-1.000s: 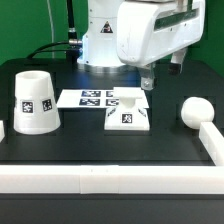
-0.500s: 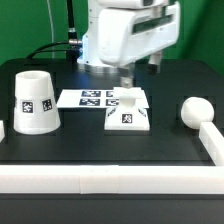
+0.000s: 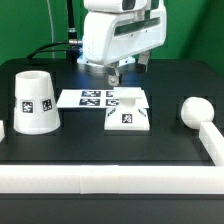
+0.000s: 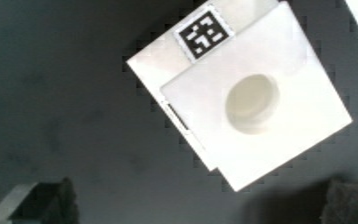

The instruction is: Assemble lamp

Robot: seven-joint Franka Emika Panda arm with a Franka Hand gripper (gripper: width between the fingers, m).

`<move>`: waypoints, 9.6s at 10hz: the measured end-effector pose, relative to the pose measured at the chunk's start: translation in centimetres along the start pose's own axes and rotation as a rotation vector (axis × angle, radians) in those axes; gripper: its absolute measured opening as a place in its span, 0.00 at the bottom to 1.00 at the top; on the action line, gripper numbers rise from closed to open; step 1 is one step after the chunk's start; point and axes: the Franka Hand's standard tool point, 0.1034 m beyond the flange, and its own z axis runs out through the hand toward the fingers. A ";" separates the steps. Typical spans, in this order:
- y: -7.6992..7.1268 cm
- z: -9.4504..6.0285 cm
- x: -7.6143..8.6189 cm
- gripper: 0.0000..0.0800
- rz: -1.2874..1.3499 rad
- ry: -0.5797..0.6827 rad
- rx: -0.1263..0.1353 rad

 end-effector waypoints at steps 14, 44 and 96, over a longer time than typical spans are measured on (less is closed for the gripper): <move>-1.3 2.7 -1.5 0.87 0.770 -0.003 0.061; 1.5 4.4 7.3 0.67 0.806 0.059 0.063; -8.6 3.7 9.6 0.87 0.832 -0.690 0.467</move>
Offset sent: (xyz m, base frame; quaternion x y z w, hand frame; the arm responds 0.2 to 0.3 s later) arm -0.0170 -0.0176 -0.0077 -0.0216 -0.0139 0.3469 0.9375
